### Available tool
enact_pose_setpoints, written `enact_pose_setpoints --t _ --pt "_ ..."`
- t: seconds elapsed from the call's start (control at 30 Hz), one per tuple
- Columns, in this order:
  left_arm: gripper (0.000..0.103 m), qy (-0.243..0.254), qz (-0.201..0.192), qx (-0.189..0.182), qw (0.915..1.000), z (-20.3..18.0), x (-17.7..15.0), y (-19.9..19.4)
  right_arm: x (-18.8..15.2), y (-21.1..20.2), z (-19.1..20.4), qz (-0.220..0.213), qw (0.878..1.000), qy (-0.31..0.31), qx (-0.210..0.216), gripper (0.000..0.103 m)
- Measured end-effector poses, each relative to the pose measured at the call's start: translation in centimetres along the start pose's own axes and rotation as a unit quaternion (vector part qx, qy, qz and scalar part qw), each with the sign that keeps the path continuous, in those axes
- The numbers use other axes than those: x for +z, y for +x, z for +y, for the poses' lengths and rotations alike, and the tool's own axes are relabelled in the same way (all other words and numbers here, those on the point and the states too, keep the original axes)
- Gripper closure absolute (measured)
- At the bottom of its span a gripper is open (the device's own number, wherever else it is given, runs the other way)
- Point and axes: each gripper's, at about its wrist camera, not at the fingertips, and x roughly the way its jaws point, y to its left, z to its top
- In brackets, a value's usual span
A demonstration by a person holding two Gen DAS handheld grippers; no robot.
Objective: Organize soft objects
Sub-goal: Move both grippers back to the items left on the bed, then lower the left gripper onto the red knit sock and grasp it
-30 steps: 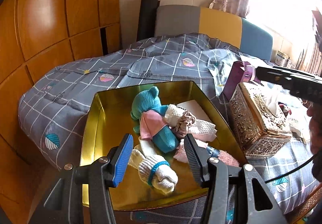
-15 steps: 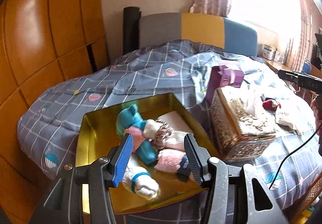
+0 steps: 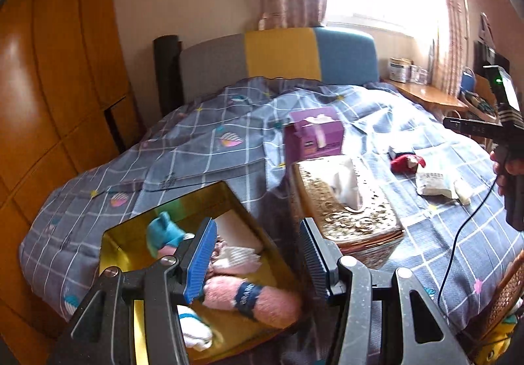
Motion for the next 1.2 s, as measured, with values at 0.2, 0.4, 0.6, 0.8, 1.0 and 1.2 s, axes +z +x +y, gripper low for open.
enact_pose_setpoints --t 0.2,0.4,0.6,0.8,1.0,1.2 --pt "0.05 0.036 -0.002 -0.018 0.9992 -3.0 1.4 0.3 -0.8 3.2 -5.6 0.019 0.997 0.036 -0.063 0.013" --pt "0.05 0.068 -0.001 -0.037 0.997 -6.2 3.1 1.0 -3.6 5.2 -11.2 0.046 0.987 0.12 -0.093 0.013" --pt "0.05 0.09 0.004 -0.06 0.9942 -9.4 4.1 2.3 -4.4 5.4 -15.0 0.066 0.969 0.223 -0.081 0.013" --pt "0.05 0.108 0.018 -0.086 0.9903 -12.1 4.7 3.6 -5.1 5.5 -16.7 0.078 0.953 0.281 -0.079 0.011" --pt "0.05 0.116 0.032 -0.113 0.9863 -14.8 5.5 4.9 -6.1 5.9 -18.1 0.095 0.937 0.329 -0.069 0.011" --pt "0.05 0.107 0.052 -0.151 0.9813 -17.4 6.8 6.6 -6.4 5.6 -18.9 0.091 0.928 0.353 -0.073 0.01"
